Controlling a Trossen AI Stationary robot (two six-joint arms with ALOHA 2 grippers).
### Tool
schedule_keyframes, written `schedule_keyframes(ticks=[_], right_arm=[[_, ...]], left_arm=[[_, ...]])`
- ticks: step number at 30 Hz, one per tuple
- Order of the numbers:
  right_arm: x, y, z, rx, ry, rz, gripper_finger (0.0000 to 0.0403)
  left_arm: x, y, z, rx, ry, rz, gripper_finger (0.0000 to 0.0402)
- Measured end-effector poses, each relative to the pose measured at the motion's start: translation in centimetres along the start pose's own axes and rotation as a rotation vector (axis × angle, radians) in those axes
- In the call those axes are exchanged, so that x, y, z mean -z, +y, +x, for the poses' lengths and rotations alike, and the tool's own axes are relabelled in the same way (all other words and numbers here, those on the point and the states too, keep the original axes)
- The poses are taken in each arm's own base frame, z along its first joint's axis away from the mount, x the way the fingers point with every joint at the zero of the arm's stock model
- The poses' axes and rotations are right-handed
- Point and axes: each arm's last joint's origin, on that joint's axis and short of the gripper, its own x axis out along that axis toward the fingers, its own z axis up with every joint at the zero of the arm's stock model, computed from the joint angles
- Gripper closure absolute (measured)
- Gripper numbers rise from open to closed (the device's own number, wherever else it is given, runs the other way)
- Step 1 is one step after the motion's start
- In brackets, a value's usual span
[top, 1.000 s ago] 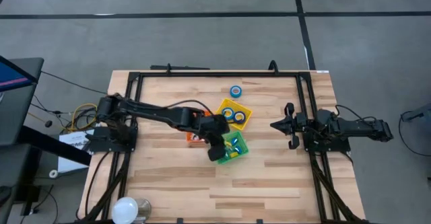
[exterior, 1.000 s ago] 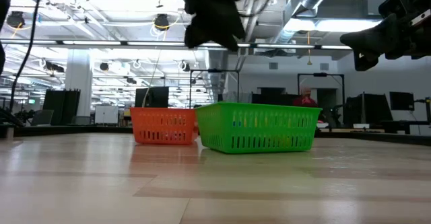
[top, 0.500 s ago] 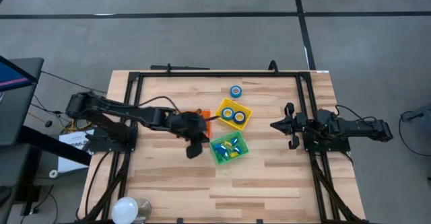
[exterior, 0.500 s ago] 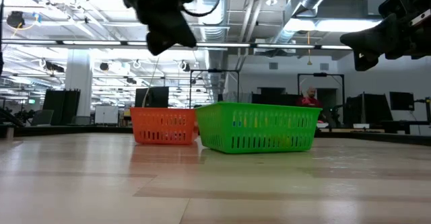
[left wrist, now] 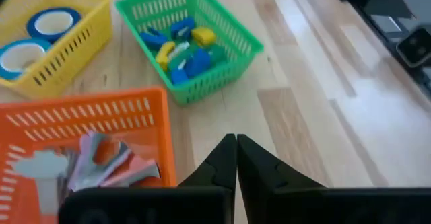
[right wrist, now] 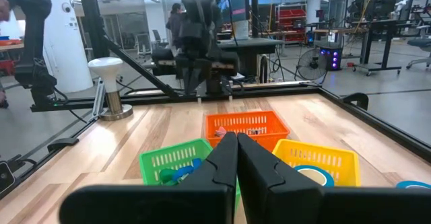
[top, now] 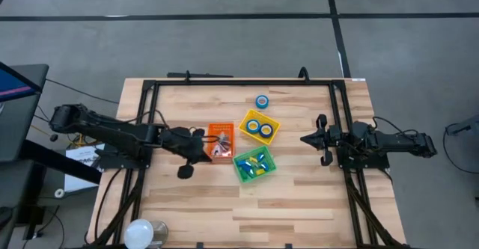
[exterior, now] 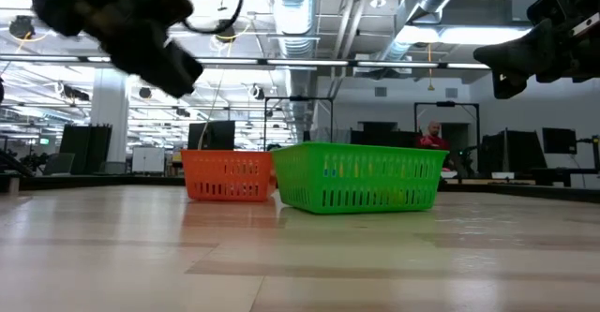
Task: Pick and place Stapler, Stapler remover, tape
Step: Put the blue tape into the yellow bin
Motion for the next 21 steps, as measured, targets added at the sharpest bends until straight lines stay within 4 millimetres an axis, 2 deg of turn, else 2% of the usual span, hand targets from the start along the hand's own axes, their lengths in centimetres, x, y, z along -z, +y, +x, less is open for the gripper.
schedule_keyframes(ticks=[5, 10, 21], right_arm=[[0.0, 0.0, 0.0, 0.0, 0.0, 0.0, 0.0402], [0.0, 0.0, 0.0, 0.0, 0.003, 0.0, 0.0402], [0.0, 0.0, 0.0, 0.0, 0.004, 0.0, 0.0402]], left_arm=[[3.5, 0.0, -0.4, 0.004, -0.025, 0.023, 0.0398], [6.0, -0.1, -0.5, 0.003, -0.082, 0.03, 0.0398], [9.7, -0.1, -0.8, 0.001, -0.161, 0.041, 0.0398]])
